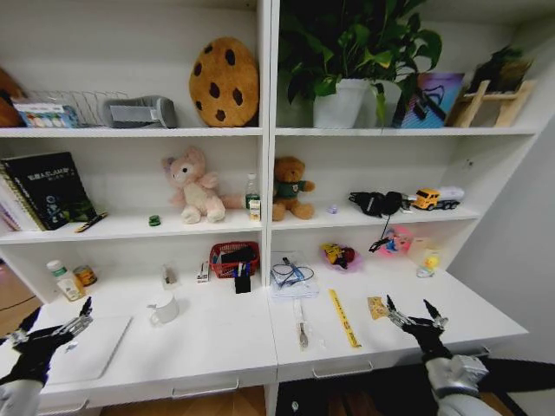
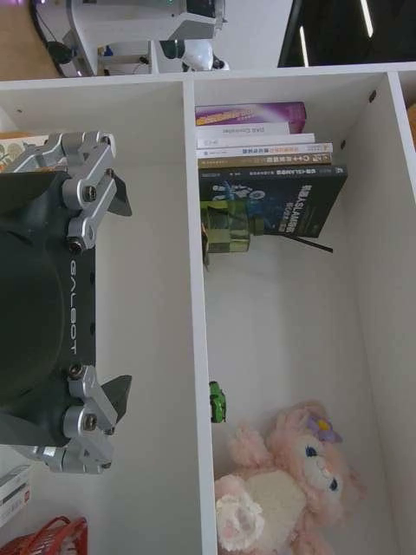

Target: Organize the objects on the table.

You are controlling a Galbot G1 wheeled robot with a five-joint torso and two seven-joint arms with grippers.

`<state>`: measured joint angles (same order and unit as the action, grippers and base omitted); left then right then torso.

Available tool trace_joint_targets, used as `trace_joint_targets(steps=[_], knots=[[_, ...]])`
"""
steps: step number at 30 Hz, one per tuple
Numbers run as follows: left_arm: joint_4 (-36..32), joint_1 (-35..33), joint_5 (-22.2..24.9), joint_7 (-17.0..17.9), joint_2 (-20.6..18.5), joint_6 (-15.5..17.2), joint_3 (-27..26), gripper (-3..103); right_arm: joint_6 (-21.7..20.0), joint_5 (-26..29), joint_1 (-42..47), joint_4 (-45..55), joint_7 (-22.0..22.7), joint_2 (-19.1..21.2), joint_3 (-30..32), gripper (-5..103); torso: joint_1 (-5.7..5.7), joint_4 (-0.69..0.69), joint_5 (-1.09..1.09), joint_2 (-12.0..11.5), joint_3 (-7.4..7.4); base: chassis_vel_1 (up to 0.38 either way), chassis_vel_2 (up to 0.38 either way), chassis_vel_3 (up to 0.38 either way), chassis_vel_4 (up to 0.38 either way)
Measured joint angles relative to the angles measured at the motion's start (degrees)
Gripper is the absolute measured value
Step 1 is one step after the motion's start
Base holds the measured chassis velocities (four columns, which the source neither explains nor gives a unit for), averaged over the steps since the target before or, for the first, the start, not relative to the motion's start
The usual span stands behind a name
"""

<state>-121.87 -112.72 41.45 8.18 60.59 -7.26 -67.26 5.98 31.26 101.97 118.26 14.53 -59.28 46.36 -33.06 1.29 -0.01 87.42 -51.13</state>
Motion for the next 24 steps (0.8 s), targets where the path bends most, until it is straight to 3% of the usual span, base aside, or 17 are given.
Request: trace_joint_targets(steps=[5, 11, 24], knots=[[0.0, 0.0, 0.0, 0.0, 0.0, 0.0, 0.0, 100, -1.1, 0.4, -2.1, -2.1, 0.6, 0.5, -0.8, 100, 0.00, 0.02, 0.01, 0.0, 0.00, -0.069, -0.083, 0.060, 0.058], [0.0, 0.0, 0.0, 0.0, 0.0, 0.0, 0.0, 100, -6.3, 1.2, -9.3, -9.1, 1.7, 1.1, -4.4, 100, 0.00, -0.01, 0.02, 0.0, 0.00, -0.004, -0.011, 0.006, 0.007], [0.0, 0.0, 0.0, 0.0, 0.0, 0.0, 0.0, 100, -8.2, -0.2, -17.9, -21.5, -0.2, 3.5, -10.0, 101, 0.00, 0.01, 0.02, 0.0, 0.00, 0.000, 0.000, 0.000, 0.000]])
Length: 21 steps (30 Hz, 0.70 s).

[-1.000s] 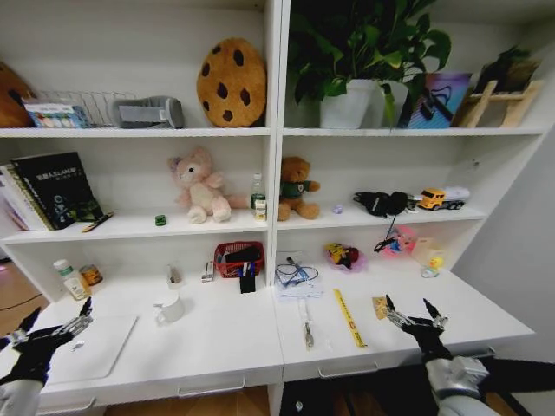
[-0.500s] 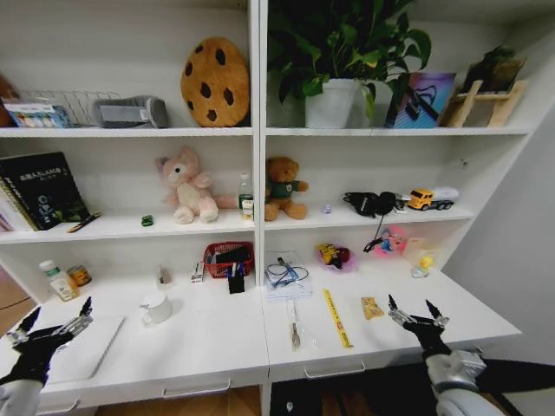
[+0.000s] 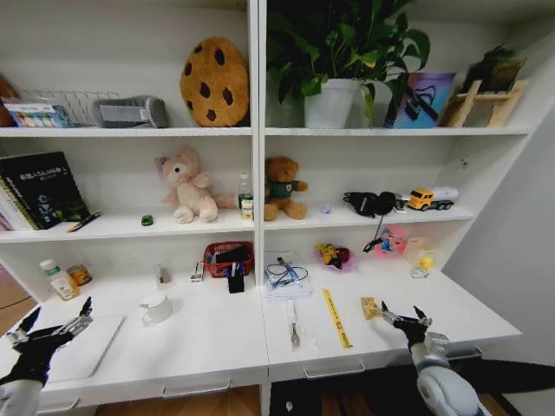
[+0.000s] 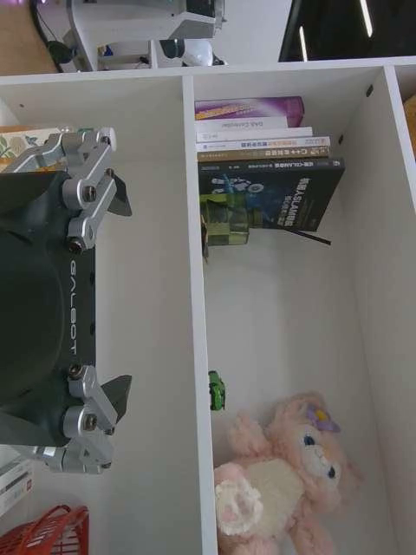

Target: Organize the objects on the table.

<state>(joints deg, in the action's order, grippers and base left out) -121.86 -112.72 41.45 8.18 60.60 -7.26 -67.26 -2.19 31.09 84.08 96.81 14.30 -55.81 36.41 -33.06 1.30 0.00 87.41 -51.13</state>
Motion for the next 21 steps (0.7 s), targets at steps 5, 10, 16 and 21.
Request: trace_joint_targets(steps=[5, 10, 16, 21], knots=[[0.0, 0.0, 0.0, 0.0, 0.0, 0.0, 0.0, 100, 0.7, -2.4, -4.0, -4.1, -1.6, 1.1, -4.1, 98, 0.00, 0.00, 0.00, 0.0, 0.00, 0.000, 0.000, 0.000, 0.000], [0.0, 0.0, 0.0, 0.0, 0.0, 0.0, 0.0, 100, 0.7, -4.4, -6.8, -5.5, -2.4, 1.2, -7.7, 97, 0.00, 0.00, -0.01, 0.0, 0.00, 0.000, 0.000, 0.000, 0.000], [0.0, 0.0, 0.0, 0.0, 0.0, 0.0, 0.0, 100, -0.1, -5.0, -8.9, -7.4, -2.0, 0.4, -9.7, 88, 0.00, 0.00, 0.00, 0.0, 0.01, 0.000, 0.000, 0.000, 0.000], [0.0, 0.0, 0.0, 0.0, 0.0, 0.0, 0.0, 100, -0.2, -5.3, -9.5, -7.8, -1.9, 0.3, -10.2, 71, 0.00, 0.00, 0.00, 0.0, 0.00, 0.000, 0.000, 0.000, 0.000]])
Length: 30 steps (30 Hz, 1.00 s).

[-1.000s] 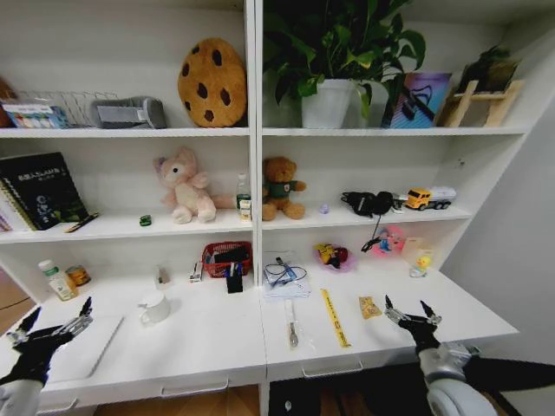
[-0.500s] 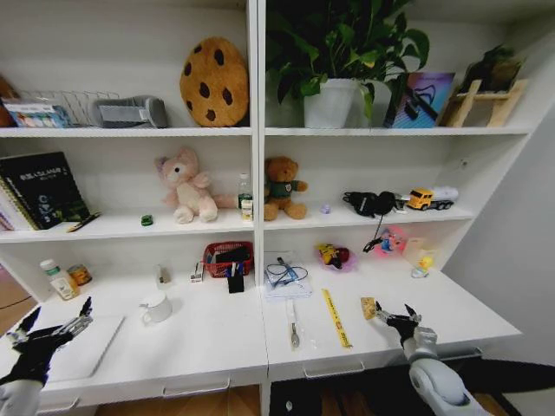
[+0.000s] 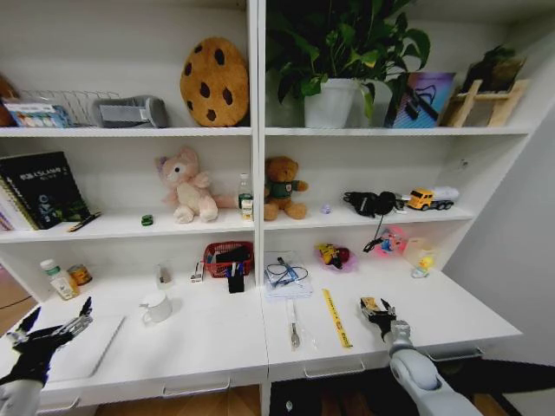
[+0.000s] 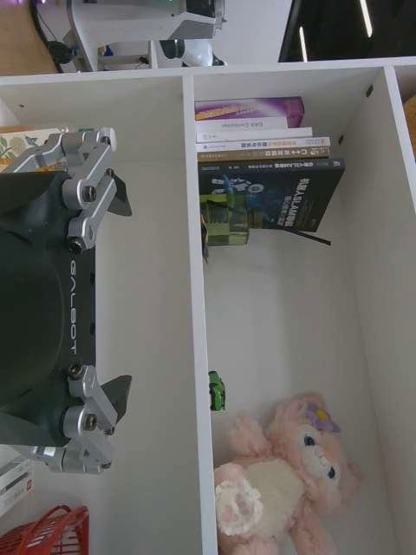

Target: Organize the objects on the table.

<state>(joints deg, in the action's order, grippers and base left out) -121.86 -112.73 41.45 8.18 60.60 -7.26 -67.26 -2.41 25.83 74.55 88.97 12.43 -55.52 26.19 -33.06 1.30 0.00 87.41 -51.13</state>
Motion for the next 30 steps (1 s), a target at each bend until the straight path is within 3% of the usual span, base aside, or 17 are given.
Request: trace_joint_targets(steps=[1, 3, 4, 8, 17, 27, 30], knots=[[0.0, 0.0, 0.0, 0.0, 0.0, 0.0, 0.0, 100, 0.0, -0.1, -0.2, -0.1, 0.0, 0.0, -0.1, 61, 0.00, 0.00, 0.00, 0.0, 0.00, 0.000, 0.000, 0.000, 0.000], [0.0, 0.0, 0.0, 0.0, 0.0, 0.0, 0.0, 100, 0.0, -0.1, -0.5, -0.3, 0.0, -0.1, -0.3, 61, 0.00, 0.00, 0.00, 0.0, 0.00, 0.000, 0.000, 0.000, 0.000], [0.0, 0.0, 0.0, 0.0, 0.0, 0.0, 0.0, 100, -0.1, -0.2, -0.9, -0.5, 0.1, -0.1, -0.5, 50, 0.00, 0.00, 0.00, 0.0, 0.00, 0.000, 0.000, 0.000, 0.000], [0.0, 0.0, 0.0, 0.0, 0.0, 0.0, 0.0, 100, -0.2, -0.1, -1.2, -0.7, 0.2, -0.1, -0.7, 39, 0.00, 0.00, 0.00, 0.0, 0.00, 0.000, 0.000, 0.000, 0.000], [0.0, 0.0, 0.0, 0.0, 0.0, 0.0, 0.0, 100, -0.2, 0.8, -0.9, 0.7, 0.2, 0.0, 0.4, 3, 0.00, 0.01, 0.00, 0.0, 0.00, 0.000, 0.000, 0.000, 0.000], [0.0, 0.0, 0.0, 0.0, 0.0, 0.0, 0.0, 100, -1.7, 3.8, -7.9, 2.6, 0.6, 1.7, -1.0, 0, 0.00, 0.00, 0.00, 0.0, 0.00, 0.000, 0.000, 0.000, 0.000], [0.0, 0.0, 0.0, 0.0, 0.0, 0.0, 0.0, 100, -2.2, 4.9, -15.0, -1.4, 0.7, 2.4, -4.5, 0, 0.00, 0.00, 0.00, 0.0, 0.00, 0.000, 0.000, 0.000, 0.000]])
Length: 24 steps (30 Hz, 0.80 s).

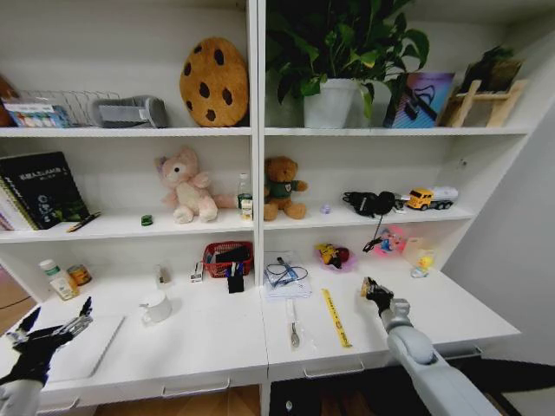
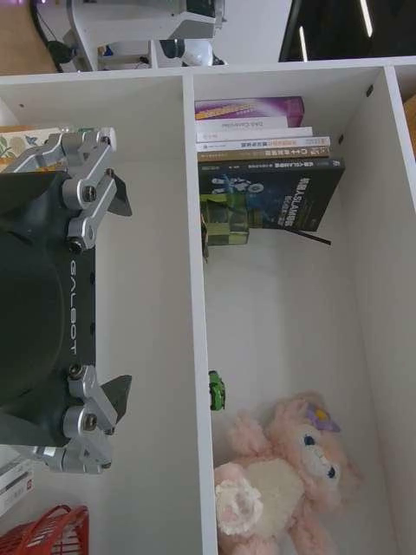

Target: Organize the objects on the table.

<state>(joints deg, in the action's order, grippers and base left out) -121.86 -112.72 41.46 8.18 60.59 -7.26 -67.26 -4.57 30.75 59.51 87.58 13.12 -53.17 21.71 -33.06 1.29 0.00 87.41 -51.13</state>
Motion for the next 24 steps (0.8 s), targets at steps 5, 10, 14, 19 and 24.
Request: trace_joint_targets(steps=[5, 10, 14, 19, 24], knots=[[0.0, 0.0, 0.0, 0.0, 0.0, 0.0, 0.0, 100, 0.0, 0.4, -9.2, -7.2, -0.5, -0.4, -6.4, 0, 0.00, 0.01, 0.01, 0.0, -0.01, 0.000, 0.000, 0.000, 0.000], [0.0, 0.0, 0.0, 0.0, 0.0, 0.0, 0.0, 100, 1.0, 0.4, -19.4, -16.1, -1.6, -2.1, -12.4, 0, 0.00, 0.00, 0.00, 0.0, 0.00, 0.000, 0.000, 0.000, 0.000], [0.0, 0.0, 0.0, 0.0, 0.0, 0.0, 0.0, 100, 2.4, 0.2, -26.6, -26.1, -2.5, -4.2, -16.8, 0, -0.01, -0.01, 0.00, 0.0, -0.01, 0.000, 0.000, 0.000, 0.000], [0.0, 0.0, 0.0, 0.0, 0.0, 0.0, 0.0, 100, 4.5, -0.6, -31.7, -34.6, -3.8, -6.8, -20.1, 0, -0.01, 0.01, 0.00, 0.0, 0.00, 0.000, 0.000, 0.000, 0.000], [0.0, 0.0, 0.0, 0.0, 0.0, 0.0, 0.0, 100, 7.1, -2.0, -35.2, -43.1, -5.0, -11.1, -20.9, 0, 0.00, 0.00, 0.00, 0.0, 0.00, 0.000, 0.000, 0.000, 0.000]])
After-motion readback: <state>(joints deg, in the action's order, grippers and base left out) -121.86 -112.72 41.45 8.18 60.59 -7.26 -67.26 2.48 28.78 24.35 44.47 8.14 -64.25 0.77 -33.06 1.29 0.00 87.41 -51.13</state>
